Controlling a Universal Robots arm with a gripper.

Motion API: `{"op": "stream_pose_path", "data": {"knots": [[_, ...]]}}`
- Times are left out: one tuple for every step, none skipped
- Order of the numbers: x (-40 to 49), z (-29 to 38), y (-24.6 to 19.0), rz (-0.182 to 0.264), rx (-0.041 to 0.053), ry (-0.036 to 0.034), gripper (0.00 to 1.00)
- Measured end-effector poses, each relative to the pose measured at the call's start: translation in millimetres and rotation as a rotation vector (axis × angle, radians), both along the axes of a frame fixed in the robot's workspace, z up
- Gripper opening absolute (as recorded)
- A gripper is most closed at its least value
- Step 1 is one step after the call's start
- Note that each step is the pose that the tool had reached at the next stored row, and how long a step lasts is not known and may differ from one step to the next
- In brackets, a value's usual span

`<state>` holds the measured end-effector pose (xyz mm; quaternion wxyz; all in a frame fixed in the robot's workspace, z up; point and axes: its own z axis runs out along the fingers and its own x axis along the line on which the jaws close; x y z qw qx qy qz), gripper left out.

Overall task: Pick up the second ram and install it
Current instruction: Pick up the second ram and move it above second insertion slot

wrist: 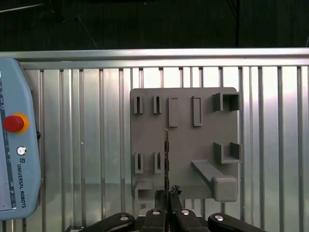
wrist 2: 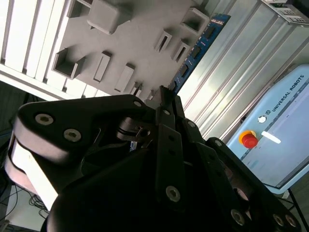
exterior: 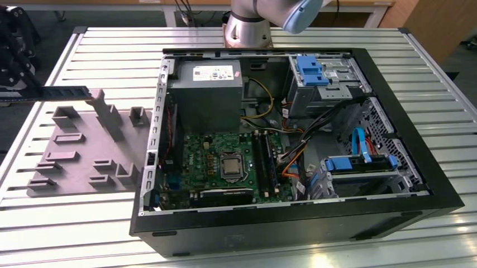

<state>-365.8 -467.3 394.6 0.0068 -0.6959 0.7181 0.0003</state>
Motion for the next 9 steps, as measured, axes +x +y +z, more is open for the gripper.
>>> {"op": "stream_pose_path", "data": {"knots": [[1.0, 0.0, 0.0, 0.0, 0.0, 0.0, 0.14], [1.9, 0.0, 0.0, 0.0, 0.0, 0.0, 0.14], [2.8, 0.0, 0.0, 0.0, 0.0001, -0.0001, 0.14], [3.8, 0.0, 0.0, 0.0, 0.0, 0.0, 0.14], [4.7, 0.0, 0.0, 0.0, 0.0, 0.0, 0.14], [5.7, 0.0, 0.0, 0.0, 0.0, 0.0, 0.14], [6.6, 0.0, 0.0, 0.0, 0.0, 0.0, 0.14], [7.6, 0.0, 0.0, 0.0, 0.0, 0.0, 0.14], [8.6, 0.0, 0.0, 0.0, 0.0, 0.0, 0.14]]}}
